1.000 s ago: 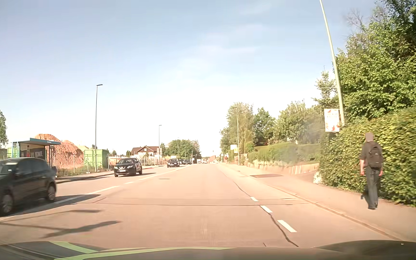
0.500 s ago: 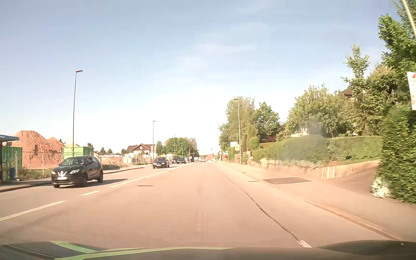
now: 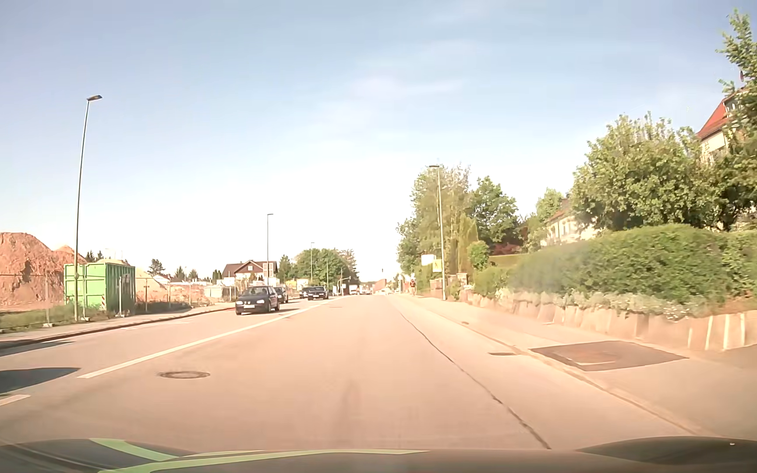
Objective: Follow the waypoints while adhering to traffic rules and regulations
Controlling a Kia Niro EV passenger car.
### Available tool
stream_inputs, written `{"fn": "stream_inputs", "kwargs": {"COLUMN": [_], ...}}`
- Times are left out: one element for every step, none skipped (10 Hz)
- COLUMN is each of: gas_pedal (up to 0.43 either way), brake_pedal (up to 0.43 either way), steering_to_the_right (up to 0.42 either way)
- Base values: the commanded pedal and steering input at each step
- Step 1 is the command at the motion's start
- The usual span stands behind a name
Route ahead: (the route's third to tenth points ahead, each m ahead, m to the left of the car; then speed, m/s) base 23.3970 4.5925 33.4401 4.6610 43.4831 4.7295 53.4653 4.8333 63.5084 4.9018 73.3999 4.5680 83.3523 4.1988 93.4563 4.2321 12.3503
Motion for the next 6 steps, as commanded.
{"fn": "stream_inputs", "kwargs": {"gas_pedal": [0.228,0.228,0.228,0.228,0.228,0.228], "brake_pedal": [0.000,0.000,0.000,0.000,0.000,0.000], "steering_to_the_right": [0.003,0.003,0.003,0.003,0.003,0.003]}}
